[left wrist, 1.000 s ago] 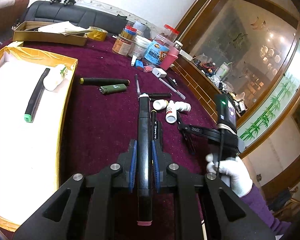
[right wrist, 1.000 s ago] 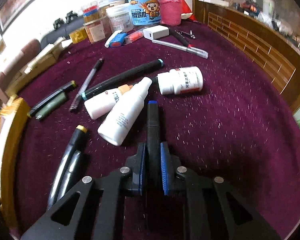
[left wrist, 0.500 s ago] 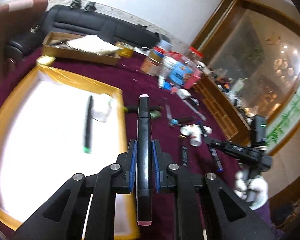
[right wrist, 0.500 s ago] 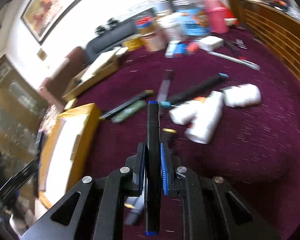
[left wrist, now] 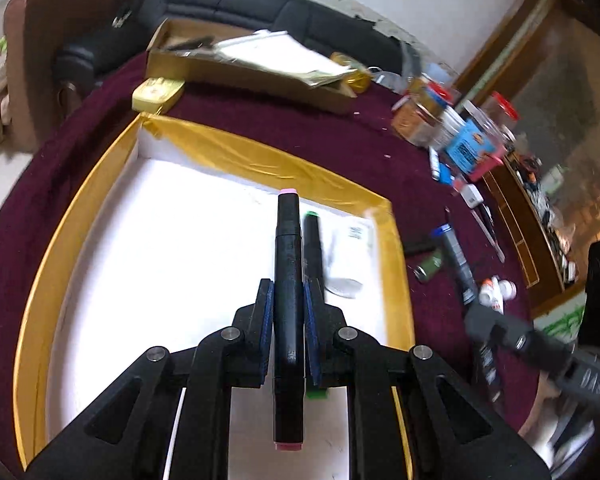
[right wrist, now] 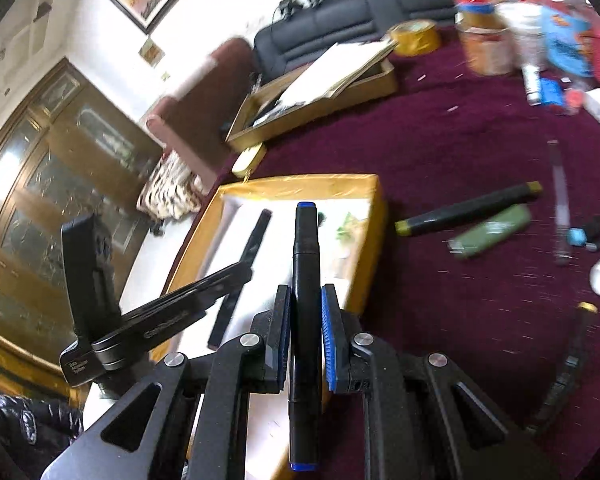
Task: Organize rigid objects
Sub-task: 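Carry both markers into the white box while opening both tools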
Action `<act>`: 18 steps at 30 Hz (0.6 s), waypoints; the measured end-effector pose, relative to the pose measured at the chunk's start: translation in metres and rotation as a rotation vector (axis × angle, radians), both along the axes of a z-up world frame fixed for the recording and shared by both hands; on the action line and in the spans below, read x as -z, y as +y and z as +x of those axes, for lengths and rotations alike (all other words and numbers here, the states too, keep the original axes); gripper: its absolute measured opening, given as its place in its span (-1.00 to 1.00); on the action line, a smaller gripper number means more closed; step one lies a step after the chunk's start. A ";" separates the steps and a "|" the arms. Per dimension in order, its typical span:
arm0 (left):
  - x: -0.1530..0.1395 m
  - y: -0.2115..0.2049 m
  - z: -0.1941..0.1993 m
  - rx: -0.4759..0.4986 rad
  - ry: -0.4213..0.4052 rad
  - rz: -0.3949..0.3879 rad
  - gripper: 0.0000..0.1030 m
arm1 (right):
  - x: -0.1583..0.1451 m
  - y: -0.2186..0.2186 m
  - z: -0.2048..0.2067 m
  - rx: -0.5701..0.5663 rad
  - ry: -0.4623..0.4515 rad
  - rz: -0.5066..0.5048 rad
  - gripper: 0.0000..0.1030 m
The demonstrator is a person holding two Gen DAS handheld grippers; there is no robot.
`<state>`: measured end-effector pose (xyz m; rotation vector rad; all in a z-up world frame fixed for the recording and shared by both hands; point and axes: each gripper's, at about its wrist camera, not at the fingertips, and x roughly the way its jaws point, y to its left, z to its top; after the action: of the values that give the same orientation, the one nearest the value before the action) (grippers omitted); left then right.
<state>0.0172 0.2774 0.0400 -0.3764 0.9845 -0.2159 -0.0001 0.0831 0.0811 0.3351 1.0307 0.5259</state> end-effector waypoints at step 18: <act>0.012 0.035 0.005 -0.088 0.019 -0.138 -0.36 | 0.044 0.074 0.053 -0.008 0.093 -0.103 -0.69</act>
<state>0.0222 0.3127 0.0275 -0.5481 0.9723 -0.2012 0.0532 0.1571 0.0371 0.2660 1.1455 0.4657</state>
